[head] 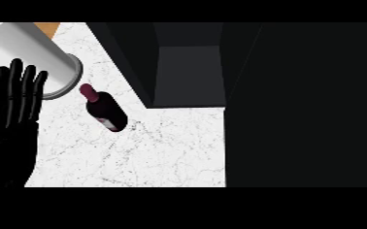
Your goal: Pick up the wine, place it into the cabinet and close the cabinet
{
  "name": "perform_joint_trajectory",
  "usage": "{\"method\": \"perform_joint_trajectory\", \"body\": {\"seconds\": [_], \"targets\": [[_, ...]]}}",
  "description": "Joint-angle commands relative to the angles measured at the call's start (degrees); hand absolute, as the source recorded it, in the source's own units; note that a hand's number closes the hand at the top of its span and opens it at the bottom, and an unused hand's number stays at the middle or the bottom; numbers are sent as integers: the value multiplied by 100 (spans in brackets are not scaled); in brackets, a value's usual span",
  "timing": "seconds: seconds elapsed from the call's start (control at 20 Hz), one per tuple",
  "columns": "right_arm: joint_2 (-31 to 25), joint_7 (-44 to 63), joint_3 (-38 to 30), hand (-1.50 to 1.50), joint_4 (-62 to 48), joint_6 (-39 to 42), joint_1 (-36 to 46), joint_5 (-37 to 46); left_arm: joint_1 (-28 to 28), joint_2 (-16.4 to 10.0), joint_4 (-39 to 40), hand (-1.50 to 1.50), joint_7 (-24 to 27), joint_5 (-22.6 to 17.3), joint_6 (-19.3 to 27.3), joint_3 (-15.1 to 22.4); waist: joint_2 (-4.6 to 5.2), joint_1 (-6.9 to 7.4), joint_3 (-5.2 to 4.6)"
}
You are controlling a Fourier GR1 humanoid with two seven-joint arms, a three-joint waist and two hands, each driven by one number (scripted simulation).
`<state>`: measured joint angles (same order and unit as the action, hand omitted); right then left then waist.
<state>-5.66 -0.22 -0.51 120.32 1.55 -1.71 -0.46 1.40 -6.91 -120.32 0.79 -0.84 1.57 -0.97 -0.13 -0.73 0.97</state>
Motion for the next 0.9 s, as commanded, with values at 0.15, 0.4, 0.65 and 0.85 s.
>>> {"method": "perform_joint_trajectory", "body": {"seconds": [0.15,0.4,0.65,0.85], "targets": [[117,-185,150,-150,394,143,-526,-137,-529,669,652,-150,-351,2191,1758,715,13,-74,-82],[-24,517,999,-150,772,810,-970,-610,-1301,684,1591,-150,-837,1204,3590,1092,23,-277,-100],[-158,1014,899,-150,1108,769,-863,-738,-2354,689,2643,-150,-1167,1457,5261,2233,22,-93,-96],[-71,1781,1032,-150,1610,413,-546,-592,-3368,691,3252,-150,-1745,1620,6000,2576,16,-39,-96]]}}
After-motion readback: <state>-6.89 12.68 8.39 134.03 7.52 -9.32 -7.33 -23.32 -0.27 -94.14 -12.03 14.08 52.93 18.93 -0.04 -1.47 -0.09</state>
